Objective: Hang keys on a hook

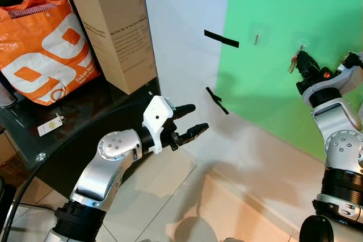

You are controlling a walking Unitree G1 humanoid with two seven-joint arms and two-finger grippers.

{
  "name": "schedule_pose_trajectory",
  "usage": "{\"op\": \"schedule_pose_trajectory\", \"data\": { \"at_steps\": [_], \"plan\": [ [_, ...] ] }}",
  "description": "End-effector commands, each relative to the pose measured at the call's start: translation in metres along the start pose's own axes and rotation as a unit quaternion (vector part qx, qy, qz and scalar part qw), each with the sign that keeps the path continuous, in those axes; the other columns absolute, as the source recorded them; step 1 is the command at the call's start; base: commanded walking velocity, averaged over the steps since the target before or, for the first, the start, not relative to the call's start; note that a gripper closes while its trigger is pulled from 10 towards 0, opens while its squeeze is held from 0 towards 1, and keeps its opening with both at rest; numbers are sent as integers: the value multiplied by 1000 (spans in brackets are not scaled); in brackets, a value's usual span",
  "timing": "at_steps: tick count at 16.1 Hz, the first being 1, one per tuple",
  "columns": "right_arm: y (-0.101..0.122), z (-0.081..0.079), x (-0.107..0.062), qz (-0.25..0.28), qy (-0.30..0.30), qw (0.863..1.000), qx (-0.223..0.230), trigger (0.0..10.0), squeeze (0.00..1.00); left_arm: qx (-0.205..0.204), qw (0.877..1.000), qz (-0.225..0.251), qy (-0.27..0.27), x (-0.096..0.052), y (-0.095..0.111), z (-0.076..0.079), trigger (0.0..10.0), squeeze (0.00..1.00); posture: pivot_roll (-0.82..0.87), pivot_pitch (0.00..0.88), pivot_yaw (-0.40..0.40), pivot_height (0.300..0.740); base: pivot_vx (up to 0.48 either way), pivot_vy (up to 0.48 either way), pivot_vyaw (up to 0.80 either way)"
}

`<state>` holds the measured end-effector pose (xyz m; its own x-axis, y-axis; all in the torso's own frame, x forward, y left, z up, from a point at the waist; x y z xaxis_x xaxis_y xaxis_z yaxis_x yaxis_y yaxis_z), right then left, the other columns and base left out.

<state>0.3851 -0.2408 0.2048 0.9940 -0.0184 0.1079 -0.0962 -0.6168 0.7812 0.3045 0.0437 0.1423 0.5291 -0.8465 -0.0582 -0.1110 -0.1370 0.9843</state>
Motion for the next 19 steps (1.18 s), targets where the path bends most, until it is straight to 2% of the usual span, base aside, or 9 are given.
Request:
{"op": "schedule_pose_trajectory", "data": {
  "at_steps": [1, 10, 19],
  "plan": [
    [0, -7, 2, -1, 12, 1000, 3, 10000, 0, 11, 1000, 0, -6, 1, 5, 0, 10000, 0, -155, 0, 82, 740, 0, 0, 0],
    [-10, -12, 10, -21, 18, 1000, 5, 10000, 0, 11, 1000, -1, -6, 0, 4, -1, 10000, 0, -148, 0, 78, 740, 0, 0, 0],
    [-10, 6, 11, -13, -25, 999, 28, 10000, 0, 11, 1000, -2, -6, -2, 4, 0, 10000, 0, -143, 0, 73, 740, 0, 0, 0]
  ]
}}
Point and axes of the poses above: a point about 5 cm out from each wrist's last joint towards the gripper, its own x axis pointing out of the wrist towards the gripper, its own y axis along the axis of the wrist's last joint, z = x × y, the point moved 6 cm from there along x, pointing out of the wrist towards the gripper, and after that the axes turned 4 degrees about x, right-handed, at the moved point
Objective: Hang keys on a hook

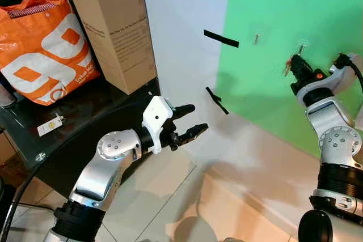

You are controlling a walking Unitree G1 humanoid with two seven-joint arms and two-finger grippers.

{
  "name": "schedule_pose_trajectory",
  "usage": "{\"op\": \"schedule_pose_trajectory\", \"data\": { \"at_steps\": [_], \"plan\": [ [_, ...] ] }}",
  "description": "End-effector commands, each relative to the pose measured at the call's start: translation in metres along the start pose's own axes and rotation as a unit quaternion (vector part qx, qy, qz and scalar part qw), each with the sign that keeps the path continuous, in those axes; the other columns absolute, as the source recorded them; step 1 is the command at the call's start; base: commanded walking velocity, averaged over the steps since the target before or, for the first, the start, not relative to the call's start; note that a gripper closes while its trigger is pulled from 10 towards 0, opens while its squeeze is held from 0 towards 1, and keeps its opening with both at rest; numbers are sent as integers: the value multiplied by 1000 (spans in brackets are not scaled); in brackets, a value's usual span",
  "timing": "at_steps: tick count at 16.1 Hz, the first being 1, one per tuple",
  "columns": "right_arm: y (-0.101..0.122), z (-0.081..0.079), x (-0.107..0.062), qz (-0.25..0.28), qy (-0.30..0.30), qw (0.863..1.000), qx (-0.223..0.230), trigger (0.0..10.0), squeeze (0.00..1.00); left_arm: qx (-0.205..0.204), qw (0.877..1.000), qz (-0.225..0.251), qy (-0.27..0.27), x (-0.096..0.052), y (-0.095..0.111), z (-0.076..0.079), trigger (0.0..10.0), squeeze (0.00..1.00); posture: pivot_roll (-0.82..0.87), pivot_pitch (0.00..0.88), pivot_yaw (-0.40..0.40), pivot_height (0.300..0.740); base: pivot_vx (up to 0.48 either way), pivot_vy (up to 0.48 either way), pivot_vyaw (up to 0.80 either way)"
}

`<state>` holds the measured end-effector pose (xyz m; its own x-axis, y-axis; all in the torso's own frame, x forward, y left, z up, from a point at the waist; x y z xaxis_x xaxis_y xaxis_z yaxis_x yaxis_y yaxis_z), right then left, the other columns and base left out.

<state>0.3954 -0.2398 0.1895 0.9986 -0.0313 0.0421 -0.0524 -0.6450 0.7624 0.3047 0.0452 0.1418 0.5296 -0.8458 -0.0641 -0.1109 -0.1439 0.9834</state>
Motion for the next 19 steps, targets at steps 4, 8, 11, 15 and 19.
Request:
{"op": "schedule_pose_trajectory", "data": {
  "at_steps": [4, 8, 11, 15, 19],
  "plan": [
    [-8, 2, -2, -11, -6, 1000, 7, 10000, 0, 9, 1000, -1, -10, -1, 4, 3, 10000, 0, -143, 0, 81, 740, 0, 0, 0],
    [-14, 4, -6, -17, -5, 1000, 2, 10000, 0, 10, 1000, -1, -12, 0, 5, 2, 10000, 0, -144, 0, 86, 740, 0, 0, 0],
    [-10, -4, -8, -7, 18, 1000, -2, 10000, 0, 12, 1000, 0, -12, 1, 6, 1, 10000, 0, -145, 0, 88, 740, 0, 0, 0],
    [4, -21, -8, 23, 57, 998, 6, 10000, 0, 12, 1000, 1, -12, 1, 6, 1, 10000, 0, -145, 0, 89, 740, 0, 0, 0],
    [5, -19, -3, 21, 49, 999, 4, 10000, 0, 12, 1000, 1, -12, 1, 6, 1, 10000, 0, -145, 0, 85, 740, 0, 0, 0]
  ]
}}
Point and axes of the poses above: a point about 5 cm out from each wrist's last joint towards the gripper, its own x axis pointing out of the wrist towards the gripper, its own y axis along the axis of the wrist's last joint, z = x × y, the point moved 6 cm from there along x, pointing out of the wrist towards the gripper, and after that the axes turned 4 degrees about x, right-handed, at the moved point
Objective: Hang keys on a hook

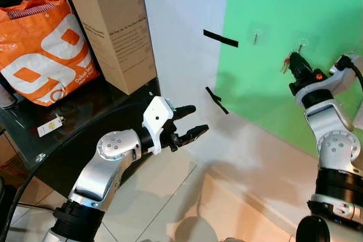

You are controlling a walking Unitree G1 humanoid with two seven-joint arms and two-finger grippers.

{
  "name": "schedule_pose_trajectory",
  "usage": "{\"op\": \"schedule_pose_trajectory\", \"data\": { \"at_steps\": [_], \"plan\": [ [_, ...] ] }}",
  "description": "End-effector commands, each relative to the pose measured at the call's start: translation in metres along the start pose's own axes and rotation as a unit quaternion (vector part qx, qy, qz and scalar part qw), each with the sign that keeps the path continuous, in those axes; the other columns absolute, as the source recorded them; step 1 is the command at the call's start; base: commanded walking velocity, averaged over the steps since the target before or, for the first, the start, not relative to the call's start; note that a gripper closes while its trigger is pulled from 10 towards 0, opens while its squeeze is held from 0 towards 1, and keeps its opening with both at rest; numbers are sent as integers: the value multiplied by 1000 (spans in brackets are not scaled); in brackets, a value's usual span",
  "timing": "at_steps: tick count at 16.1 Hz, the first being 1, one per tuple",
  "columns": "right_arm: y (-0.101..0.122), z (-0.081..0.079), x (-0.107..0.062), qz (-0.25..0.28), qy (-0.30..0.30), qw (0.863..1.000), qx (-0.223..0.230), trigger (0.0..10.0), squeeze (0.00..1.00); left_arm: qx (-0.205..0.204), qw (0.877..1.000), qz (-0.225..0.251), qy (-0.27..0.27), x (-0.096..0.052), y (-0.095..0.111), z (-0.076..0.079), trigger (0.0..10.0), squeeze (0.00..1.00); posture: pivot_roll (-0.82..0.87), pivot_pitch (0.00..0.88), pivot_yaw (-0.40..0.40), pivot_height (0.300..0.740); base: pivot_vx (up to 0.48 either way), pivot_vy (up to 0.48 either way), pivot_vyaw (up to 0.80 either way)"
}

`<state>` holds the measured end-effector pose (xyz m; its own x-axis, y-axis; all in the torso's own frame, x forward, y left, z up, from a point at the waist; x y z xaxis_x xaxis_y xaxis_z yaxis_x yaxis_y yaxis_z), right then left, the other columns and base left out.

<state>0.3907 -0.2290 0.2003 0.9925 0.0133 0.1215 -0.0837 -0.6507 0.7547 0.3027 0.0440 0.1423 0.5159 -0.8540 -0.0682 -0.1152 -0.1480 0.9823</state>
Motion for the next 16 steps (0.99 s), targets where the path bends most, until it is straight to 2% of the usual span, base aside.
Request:
{"op": "schedule_pose_trajectory", "data": {
  "at_steps": [1, 9, 14, 16],
  "plan": [
    [3, 0, 4, 4, -5, 1000, -1, 10000, 0, 8, 1000, 2, -3, 0, 5, -1, 10000, 0, -144, 0, 84, 740, 0, 0, 0],
    [7, 14, 14, 9, -42, 999, 12, 10000, 0, 8, 1000, 1, 0, -1, 4, -2, 10000, 0, -138, 0, 80, 740, 0, 0, 0],
    [-5, 17, 11, -12, -42, 999, 4, 10000, 0, 8, 1000, 1, -3, 1, 4, -1, 10000, 0, -141, 0, 85, 740, 0, 0, 0],
    [-7, 12, 6, -13, -26, 1000, 2, 10000, 0, 8, 1000, 1, -4, 1, 5, -1, 10000, 0, -143, 0, 88, 740, 0, 0, 0]
  ]
}}
Point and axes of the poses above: a point about 5 cm out from each wrist's last joint towards the gripper, its own x axis pointing out of the wrist towards the gripper, its own y axis along the axis of the wrist's last joint, z = x × y, the point moved 6 cm from there along x, pointing out of the wrist towards the gripper, and after that the axes turned 4 degrees about x, right-handed, at the moved point
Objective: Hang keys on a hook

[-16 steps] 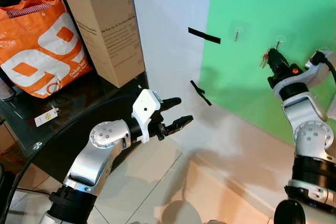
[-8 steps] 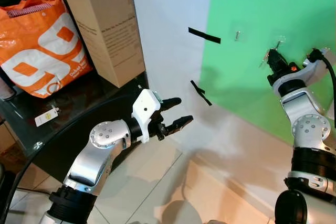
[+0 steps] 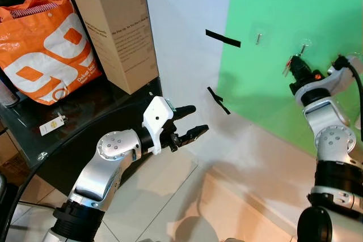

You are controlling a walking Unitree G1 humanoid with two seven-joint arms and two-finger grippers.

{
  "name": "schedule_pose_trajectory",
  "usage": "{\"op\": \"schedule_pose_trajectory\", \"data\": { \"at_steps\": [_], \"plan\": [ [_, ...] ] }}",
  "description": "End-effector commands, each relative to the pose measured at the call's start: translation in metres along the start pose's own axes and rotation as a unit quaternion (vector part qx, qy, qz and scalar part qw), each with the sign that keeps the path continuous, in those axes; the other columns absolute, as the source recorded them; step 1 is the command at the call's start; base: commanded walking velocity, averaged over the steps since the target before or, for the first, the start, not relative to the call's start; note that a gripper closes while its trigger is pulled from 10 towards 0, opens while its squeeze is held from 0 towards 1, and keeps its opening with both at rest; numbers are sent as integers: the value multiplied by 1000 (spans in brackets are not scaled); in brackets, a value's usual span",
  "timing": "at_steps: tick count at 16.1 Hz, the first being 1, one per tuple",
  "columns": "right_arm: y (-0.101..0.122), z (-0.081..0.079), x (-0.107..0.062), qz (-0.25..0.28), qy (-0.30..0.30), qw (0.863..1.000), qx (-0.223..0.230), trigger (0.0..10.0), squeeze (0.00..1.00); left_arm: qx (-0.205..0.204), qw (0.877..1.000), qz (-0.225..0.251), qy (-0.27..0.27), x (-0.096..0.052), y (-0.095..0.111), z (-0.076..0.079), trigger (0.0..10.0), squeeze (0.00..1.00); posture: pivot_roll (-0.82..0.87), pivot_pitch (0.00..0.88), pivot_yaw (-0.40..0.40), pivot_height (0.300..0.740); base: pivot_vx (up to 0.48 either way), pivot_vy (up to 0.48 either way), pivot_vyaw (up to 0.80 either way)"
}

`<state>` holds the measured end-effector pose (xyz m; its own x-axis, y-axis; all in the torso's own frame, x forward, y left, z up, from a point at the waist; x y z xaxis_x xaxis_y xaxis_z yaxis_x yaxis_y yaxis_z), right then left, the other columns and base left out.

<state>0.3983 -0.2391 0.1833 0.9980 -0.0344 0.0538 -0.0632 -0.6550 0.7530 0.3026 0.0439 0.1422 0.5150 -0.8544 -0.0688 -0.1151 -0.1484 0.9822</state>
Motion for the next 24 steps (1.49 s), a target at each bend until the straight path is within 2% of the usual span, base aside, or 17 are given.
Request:
{"op": "schedule_pose_trajectory", "data": {
  "at_steps": [1, 5, 8, 14, 16, 19, 22, 24],
  "plan": [
    [0, -11, -2, -2, 24, 1000, -1, 10000, 0, 9, 1000, 2, -4, 1, 5, -2, 10000, 0, -144, 0, 90, 740, 0, 0, 0],
    [6, -23, -8, 15, 55, 998, -4, 10000, 0, 10, 1000, 3, -6, 3, 6, -2, 10000, 0, -144, 0, 94, 740, 0, 0, 0],
    [14, -25, -7, 27, 56, 998, 0, 10000, 0, 10, 1000, 3, -8, 3, 6, -1, 10000, 0, -146, 0, 97, 740, 0, 0, 0],
    [7, -5, 3, 9, 1, 1000, -2, 10000, 0, 10, 1000, 1, -7, 2, 5, -2, 10000, 0, -139, 0, 94, 740, 0, 0, 0],
    [12, -1, 6, 19, -10, 1000, 10, 10000, 0, 10, 1000, 1, -6, 1, 5, -3, 10000, 0, -138, 0, 94, 740, 0, 0, 0],
    [6, 2, 6, 11, -18, 1000, 8, 10000, 0, 10, 1000, 0, -7, 1, 4, -3, 10000, 0, -135, 0, 93, 740, 0, 0, 0],
    [7, -13, 2, 18, 27, 999, 14, 10000, 0, 12, 1000, 0, -7, 1, 5, -3, 10000, 0, -136, 0, 96, 740, 0, 0, 0],
    [9, -15, 1, 24, 31, 999, 16, 10000, 0, 13, 1000, 0, -8, 1, 5, -3, 10000, 0, -136, 0, 98, 740, 0, 0, 0]
  ]
}}
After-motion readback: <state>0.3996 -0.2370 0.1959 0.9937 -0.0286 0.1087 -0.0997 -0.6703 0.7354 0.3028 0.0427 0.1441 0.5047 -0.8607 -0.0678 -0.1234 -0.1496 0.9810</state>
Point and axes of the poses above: a point about 5 cm out from each wrist's last joint towards the gripper, its own x axis pointing out of the wrist towards the gripper, its own y axis along the axis of the wrist's last joint, z = x × y, the point moved 6 cm from there along x, pointing out of the wrist towards the gripper, and after that the axes turned 4 degrees about x, right-handed, at the moved point
